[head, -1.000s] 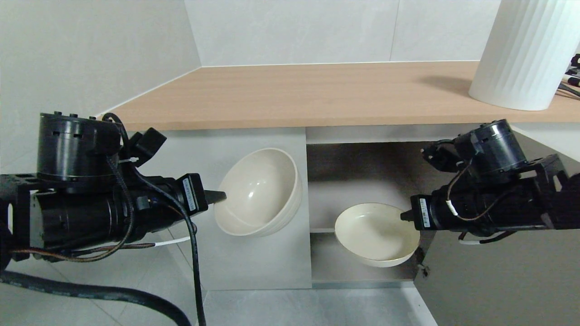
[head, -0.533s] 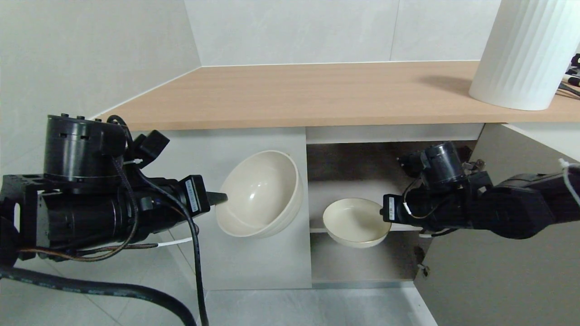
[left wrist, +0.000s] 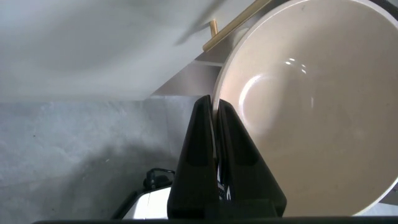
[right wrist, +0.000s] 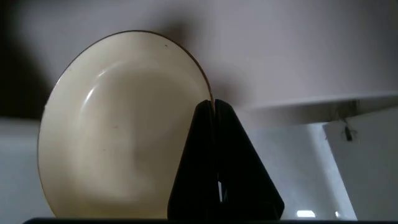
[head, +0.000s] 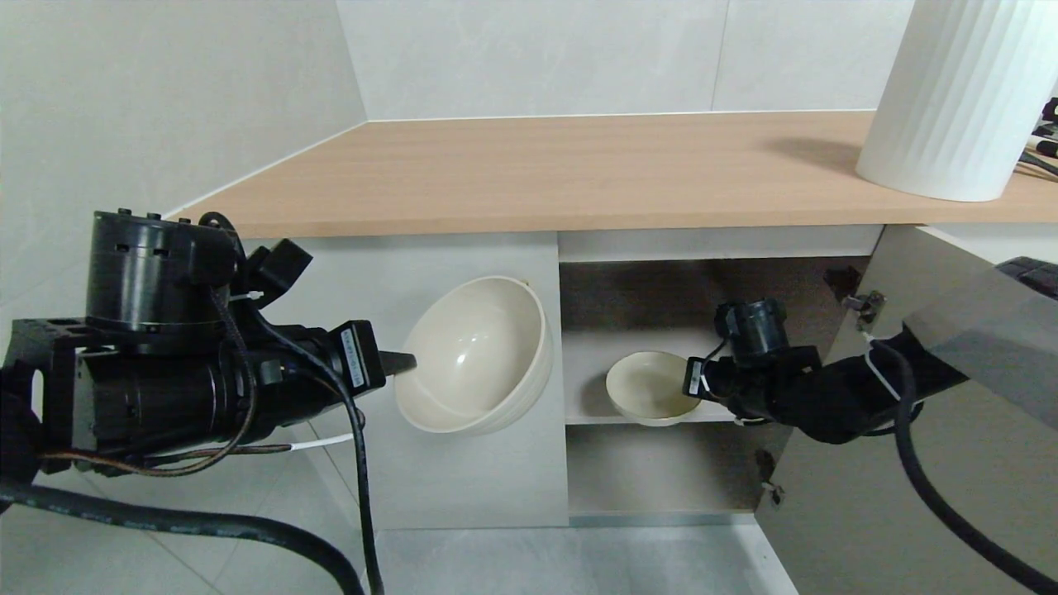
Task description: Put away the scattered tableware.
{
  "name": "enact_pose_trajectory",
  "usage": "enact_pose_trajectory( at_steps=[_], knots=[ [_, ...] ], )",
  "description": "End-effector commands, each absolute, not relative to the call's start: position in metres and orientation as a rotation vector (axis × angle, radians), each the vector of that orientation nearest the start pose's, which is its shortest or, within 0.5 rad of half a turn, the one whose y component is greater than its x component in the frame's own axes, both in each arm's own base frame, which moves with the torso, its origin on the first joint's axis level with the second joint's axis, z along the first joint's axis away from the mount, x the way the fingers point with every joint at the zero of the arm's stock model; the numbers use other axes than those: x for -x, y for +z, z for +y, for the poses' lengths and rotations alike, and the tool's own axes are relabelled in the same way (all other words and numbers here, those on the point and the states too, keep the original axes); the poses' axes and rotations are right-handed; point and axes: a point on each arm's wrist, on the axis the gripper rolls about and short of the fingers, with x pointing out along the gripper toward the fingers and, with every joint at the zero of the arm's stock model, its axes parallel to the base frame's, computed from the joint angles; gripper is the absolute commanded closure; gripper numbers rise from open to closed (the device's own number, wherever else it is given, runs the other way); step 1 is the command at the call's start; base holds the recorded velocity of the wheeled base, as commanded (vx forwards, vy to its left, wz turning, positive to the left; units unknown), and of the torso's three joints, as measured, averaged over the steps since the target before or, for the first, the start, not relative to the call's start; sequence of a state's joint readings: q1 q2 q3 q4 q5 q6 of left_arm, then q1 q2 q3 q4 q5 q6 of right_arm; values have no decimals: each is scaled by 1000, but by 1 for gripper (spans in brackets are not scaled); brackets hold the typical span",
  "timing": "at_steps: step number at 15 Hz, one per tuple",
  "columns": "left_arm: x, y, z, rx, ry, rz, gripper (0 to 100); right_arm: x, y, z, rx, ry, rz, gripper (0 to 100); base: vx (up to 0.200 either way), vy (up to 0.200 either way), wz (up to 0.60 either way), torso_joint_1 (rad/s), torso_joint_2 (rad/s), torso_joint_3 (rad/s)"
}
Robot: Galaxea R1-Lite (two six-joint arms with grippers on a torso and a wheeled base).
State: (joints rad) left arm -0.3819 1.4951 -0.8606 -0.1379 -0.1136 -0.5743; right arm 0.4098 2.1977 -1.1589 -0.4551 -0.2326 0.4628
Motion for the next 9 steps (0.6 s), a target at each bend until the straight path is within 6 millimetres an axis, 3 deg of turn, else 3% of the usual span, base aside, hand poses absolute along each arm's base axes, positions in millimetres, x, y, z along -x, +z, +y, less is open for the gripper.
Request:
enact_pose_trajectory(
  at_steps=[1, 5, 9],
  knots=[
    [-234, 207, -97, 484, -326, 624, 100, -399, 50, 163, -262, 5, 596, 100, 0, 0, 0, 0, 0, 0],
    [-234, 207, -97, 484, -324, 621, 100, -431, 27, 160, -259, -77, 562, 100, 0, 0, 0, 0, 0, 0],
    [-234, 206, -97, 484, -325, 623, 100, -444, 17, 157, -263, -100, 550, 100, 0, 0, 0, 0, 0, 0]
  ],
)
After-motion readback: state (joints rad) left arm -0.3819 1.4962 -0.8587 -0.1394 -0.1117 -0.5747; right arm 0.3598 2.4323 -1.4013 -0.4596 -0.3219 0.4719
